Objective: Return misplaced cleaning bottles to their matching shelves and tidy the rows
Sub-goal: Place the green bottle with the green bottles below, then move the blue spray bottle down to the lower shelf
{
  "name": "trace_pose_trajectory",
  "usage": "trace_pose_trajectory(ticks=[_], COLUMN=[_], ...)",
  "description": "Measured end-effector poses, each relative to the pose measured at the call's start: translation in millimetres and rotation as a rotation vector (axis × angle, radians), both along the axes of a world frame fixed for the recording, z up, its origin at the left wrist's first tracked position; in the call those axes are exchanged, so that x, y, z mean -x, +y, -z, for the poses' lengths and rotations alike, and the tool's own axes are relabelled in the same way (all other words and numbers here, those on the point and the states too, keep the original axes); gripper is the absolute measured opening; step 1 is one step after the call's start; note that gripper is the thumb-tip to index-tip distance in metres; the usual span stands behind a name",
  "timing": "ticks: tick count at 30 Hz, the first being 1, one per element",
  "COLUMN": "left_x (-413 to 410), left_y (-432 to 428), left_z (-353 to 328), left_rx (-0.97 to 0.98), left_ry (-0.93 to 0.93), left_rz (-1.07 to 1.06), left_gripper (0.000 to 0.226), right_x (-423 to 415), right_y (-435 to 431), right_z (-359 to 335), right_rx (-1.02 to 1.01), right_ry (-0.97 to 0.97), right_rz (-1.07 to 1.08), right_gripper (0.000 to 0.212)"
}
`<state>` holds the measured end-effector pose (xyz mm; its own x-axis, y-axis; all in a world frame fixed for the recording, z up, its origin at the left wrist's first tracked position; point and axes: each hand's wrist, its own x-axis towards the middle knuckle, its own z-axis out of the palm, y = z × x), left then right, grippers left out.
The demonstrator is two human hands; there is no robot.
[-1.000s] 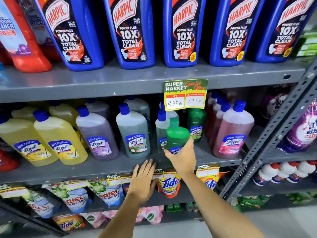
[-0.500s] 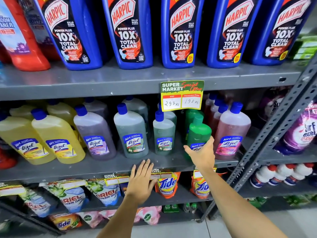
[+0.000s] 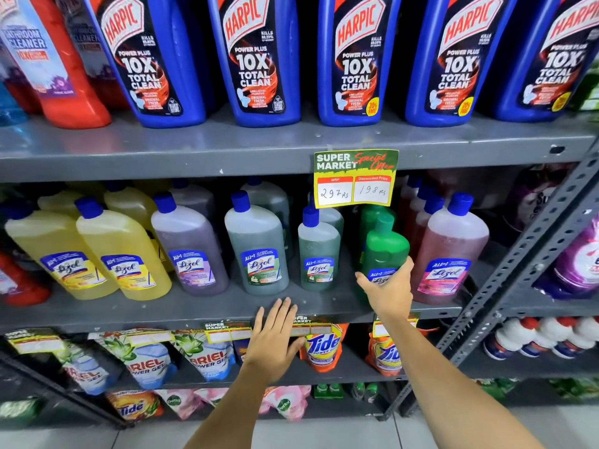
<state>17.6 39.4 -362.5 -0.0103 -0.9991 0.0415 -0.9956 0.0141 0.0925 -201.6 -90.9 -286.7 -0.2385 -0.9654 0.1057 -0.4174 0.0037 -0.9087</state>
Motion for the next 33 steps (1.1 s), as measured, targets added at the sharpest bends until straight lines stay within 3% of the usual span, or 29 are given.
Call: trace_pose_trajectory(ticks=[6,10,13,16,19,22,27,33], left_x=[-1,-1,-1,-13,-44,-88,-164,-249], left_y=[-1,3,13,24,46,73,138,211], left_z=[0,-7,-17,-43,-82,-126,-189,-226], left_rx=[0.001,0.009,0.114,0.27,0.426,0.551,0.718,0.691], left_ry=[-0.062,-0.137,-0.159,-0.079,-0.007,0.021,0.0,-0.146], left_rz=[0.009,0.034,-0.017,-0.079,-0.141,-0.187,-0.302,-0.4], left_gripper=[0.079,0.076,0.07,0.067,0.066,0.06,0.057,0.057], right_x=[0,-4,-17,-49,-97,-146,-229,-322], right_y=[-2,20,68,93,102,109,135,164], right_z=[1,3,0,-32,-99,-164,-229,-270], right_rx=[-0.017,-0.071,0.191,0.517,0.824,1.045,1.167,1.124], right_ry=[-0.06,-0.016,0.053,0.075,0.021,-0.012,0.052,0.086], right_rz=[-0.044,0.019,0.03,-0.25,-0.511,-0.597,-0.63,-0.695], right_gripper=[0.095,0.111,0.089,0.062,0.054,0.056,0.064,0.065])
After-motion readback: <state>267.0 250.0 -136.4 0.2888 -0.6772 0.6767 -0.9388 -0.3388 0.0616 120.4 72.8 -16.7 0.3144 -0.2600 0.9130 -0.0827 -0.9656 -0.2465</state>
